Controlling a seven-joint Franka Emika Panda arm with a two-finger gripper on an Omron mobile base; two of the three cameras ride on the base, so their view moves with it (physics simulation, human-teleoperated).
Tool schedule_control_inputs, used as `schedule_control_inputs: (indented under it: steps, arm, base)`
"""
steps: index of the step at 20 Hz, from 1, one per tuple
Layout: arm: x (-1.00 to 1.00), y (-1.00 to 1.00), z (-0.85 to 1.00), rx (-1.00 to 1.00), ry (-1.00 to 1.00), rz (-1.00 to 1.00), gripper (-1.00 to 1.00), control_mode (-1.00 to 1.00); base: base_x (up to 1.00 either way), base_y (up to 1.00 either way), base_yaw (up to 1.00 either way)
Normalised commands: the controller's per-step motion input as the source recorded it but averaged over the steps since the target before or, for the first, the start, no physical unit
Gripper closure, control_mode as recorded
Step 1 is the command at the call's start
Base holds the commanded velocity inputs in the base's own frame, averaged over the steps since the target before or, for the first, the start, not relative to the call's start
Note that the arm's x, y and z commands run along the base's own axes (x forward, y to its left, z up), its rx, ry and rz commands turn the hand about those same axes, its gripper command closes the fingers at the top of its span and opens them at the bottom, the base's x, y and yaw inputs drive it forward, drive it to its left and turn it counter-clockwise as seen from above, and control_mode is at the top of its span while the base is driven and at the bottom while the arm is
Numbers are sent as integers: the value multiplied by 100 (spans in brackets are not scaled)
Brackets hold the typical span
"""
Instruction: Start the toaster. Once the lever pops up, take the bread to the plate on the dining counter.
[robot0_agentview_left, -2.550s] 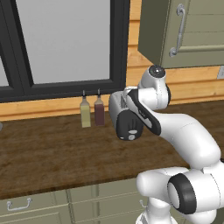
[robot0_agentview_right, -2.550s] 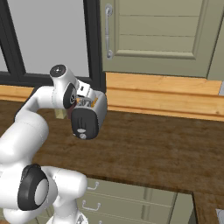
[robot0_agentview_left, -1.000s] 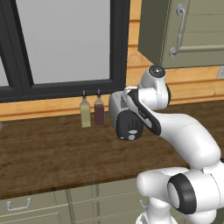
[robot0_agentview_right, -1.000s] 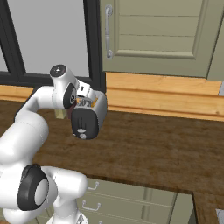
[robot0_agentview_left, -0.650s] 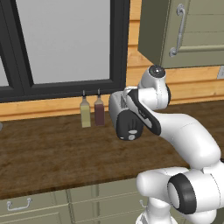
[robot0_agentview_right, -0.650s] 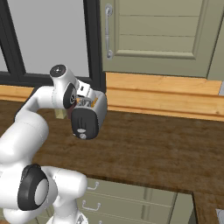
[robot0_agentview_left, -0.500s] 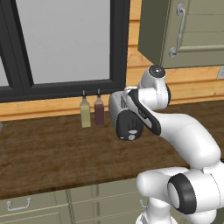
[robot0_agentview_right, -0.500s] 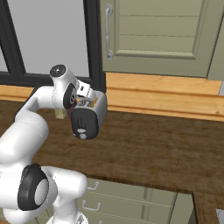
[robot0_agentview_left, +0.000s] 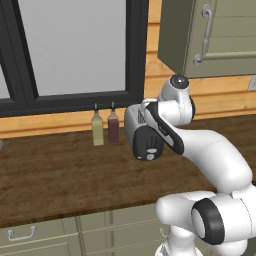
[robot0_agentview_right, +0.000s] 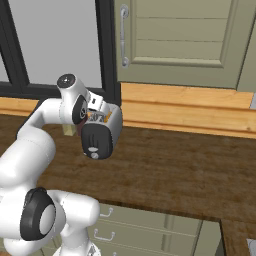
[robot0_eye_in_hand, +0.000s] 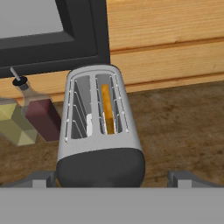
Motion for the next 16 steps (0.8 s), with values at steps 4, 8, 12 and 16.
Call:
schedule_control_inputs:
  steps: [4, 8, 12, 16]
  arm:
    - [0, 0, 0, 0, 0, 0, -100, -100]
    - [0, 0, 0, 0, 0, 0, -100, -100]
    - [0, 0, 0, 0, 0, 0, -100, -100]
    - [0, 0, 0, 0, 0, 0, -100, -100]
  base:
    - [0, 0, 0]
    - [0, 0, 0]
    - [0, 0, 0]
    - [0, 0, 0]
